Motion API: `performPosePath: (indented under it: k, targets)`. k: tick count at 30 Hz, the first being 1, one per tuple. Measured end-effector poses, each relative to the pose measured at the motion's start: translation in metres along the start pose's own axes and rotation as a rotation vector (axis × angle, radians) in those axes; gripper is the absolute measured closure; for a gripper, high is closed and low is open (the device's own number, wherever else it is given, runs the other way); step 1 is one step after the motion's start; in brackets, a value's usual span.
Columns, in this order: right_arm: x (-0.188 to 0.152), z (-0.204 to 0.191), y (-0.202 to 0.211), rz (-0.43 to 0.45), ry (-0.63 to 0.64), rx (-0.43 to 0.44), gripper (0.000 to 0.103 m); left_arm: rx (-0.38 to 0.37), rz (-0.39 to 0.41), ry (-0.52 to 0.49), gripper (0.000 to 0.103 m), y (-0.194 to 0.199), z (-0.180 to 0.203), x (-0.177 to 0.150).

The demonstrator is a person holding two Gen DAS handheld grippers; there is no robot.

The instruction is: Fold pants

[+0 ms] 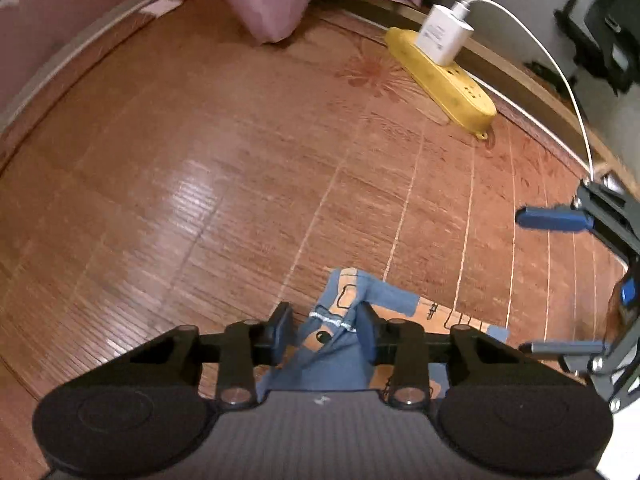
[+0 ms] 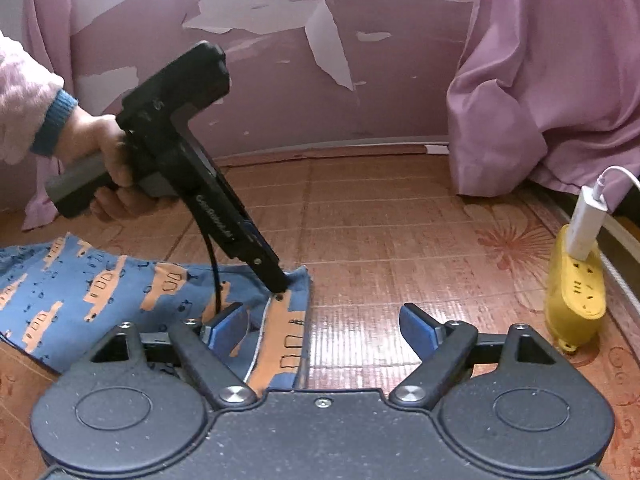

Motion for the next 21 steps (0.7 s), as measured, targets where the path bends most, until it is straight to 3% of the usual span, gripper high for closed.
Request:
performPosePath:
  k: [3, 4, 5, 8, 10, 14, 17, 21]
  targets:
    - [-0.001, 0.000, -0.002, -0.014, -0.010, 0.012, 0.018, 0.000, -0.011, -0.019, 0.066, 0.000, -0.001, 0.001]
    - [-0.002, 0.000, -0.004, -0.024, -0.016, 0.017, 0.018, 0.010, -0.016, -0.047, 0.069, 0.000, 0.002, 0.000]
    - [-0.003, 0.000, -0.006, -0.035, -0.023, 0.022, 0.018, 0.004, -0.020, -0.064, 0.079, -0.003, 0.006, 0.003]
    - [-0.006, 0.000, -0.011, -0.077, -0.038, 0.024, 0.018, 0.044, 0.003, -0.137, 0.083, -0.001, 0.020, 0.000]
    - [-0.009, 0.001, -0.016, -0.110, -0.052, 0.027, 0.018, 0.123, 0.049, -0.219, 0.086, -0.001, 0.036, -0.009]
    - [-0.012, 0.004, -0.022, -0.138, -0.076, 0.037, 0.018, 0.363, 0.163, -0.545, 0.089, -0.003, 0.085, -0.050]
    - [-0.013, 0.004, -0.024, -0.135, -0.070, 0.052, 0.018, 0.431, 0.247, -0.639, 0.089, 0.003, 0.102, -0.075]
    - [-0.008, 0.001, -0.021, -0.073, -0.015, 0.148, 0.019, 0.499, 0.352, -0.715, 0.089, 0.020, 0.112, -0.097]
Point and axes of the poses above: each gripper's, at about its wrist camera, not at the fingertips, and y roughly against the way its jaws point, z to its right, x to its top, the point moved 2 cm from there along -y, roughly the way its jaws point, and after that the axes turned 2 degrees about -x, right-handed, at the moved point
